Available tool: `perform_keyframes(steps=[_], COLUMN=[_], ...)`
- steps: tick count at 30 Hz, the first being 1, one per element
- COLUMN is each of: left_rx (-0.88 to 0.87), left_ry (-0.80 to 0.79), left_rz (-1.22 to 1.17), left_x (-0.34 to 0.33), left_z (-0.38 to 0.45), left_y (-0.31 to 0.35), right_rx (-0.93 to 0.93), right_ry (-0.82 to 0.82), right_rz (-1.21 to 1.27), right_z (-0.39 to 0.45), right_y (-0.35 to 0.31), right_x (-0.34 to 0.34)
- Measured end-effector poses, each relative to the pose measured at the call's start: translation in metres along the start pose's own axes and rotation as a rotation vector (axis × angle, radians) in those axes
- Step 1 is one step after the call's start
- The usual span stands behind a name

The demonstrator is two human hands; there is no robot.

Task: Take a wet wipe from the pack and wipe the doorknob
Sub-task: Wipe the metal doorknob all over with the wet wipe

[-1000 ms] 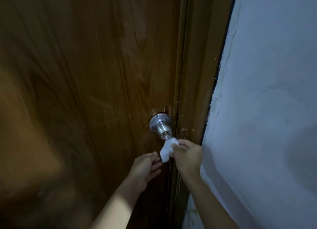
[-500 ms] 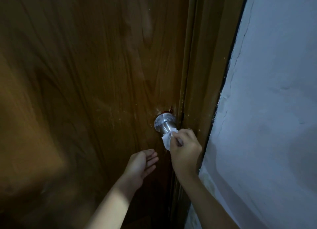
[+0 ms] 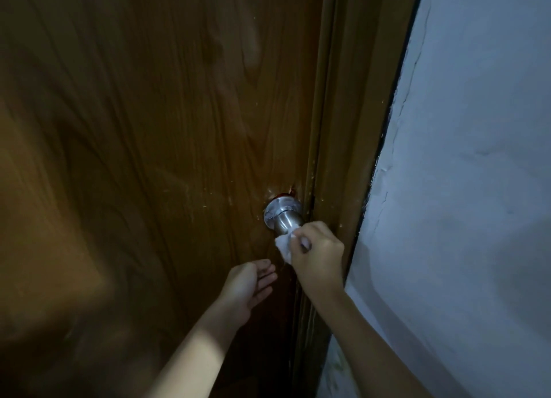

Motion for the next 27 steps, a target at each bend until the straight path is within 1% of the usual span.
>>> perform_keyframes(steps=[2,4,5,7,10,12,15,18,20,21,24,27], left_rx=[-0.011,-0.029,-0.036,-0.051,-0.074,-0.122,-0.301,-0.525,-0.611,-0.641,-0.75,-0.824], left_ry=[-0.004,0.001,0.008,0.023,0.033,0.033,0.001,-0.064,-0.121,-0.158,-0.267,-0.291], left_rz=[0.002,-0.004,-0.009,-0.023,-0.033,-0.03,-0.01,0.021,0.055,0.084,0.213,0.235], left_x=[0.001,0.003,0.005,0.007,0.008,0.006,0.0,-0.009,-0.016,-0.021,-0.037,-0.039], left_z=[-0.002,-0.002,-0.003,-0.003,-0.005,-0.01,-0.023,-0.043,-0.051,-0.055,-0.066,-0.07], left_y=[0.003,0.007,0.009,0.011,0.016,0.024,0.047,0.071,0.078,0.08,0.084,0.09], right_rx=[0.078,0.051,0.02,-0.015,-0.029,-0.038,0.004,0.029,-0.026,-0.082,-0.218,-0.252], right_ry=[-0.118,-0.28,-0.305,-0.184,0.061,0.177,0.262,0.262,0.208,0.153,-0.034,-0.252], right_rz=[-0.013,-0.065,-0.071,-0.027,0.083,0.161,0.212,0.286,0.362,0.419,0.672,0.843], right_z=[-0.006,-0.017,-0.023,-0.027,-0.024,-0.02,-0.015,-0.015,-0.014,-0.014,-0.014,-0.014], right_y=[-0.001,0.016,0.025,0.031,0.018,0.008,-0.005,-0.01,-0.008,-0.007,-0.009,-0.014], right_x=[-0.019,-0.039,-0.042,-0.03,-0.003,0.01,0.023,0.026,0.022,0.018,0.005,-0.014])
Point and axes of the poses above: each hand's wrist, its own z-axis towards the middle knuckle, its own x-axis out of the back of the hand, y = z × x, the point moved 10 cm from there along z, towards the middle knuckle, and after that the axes turned 8 degrees about -z, right-handed, at the moved point
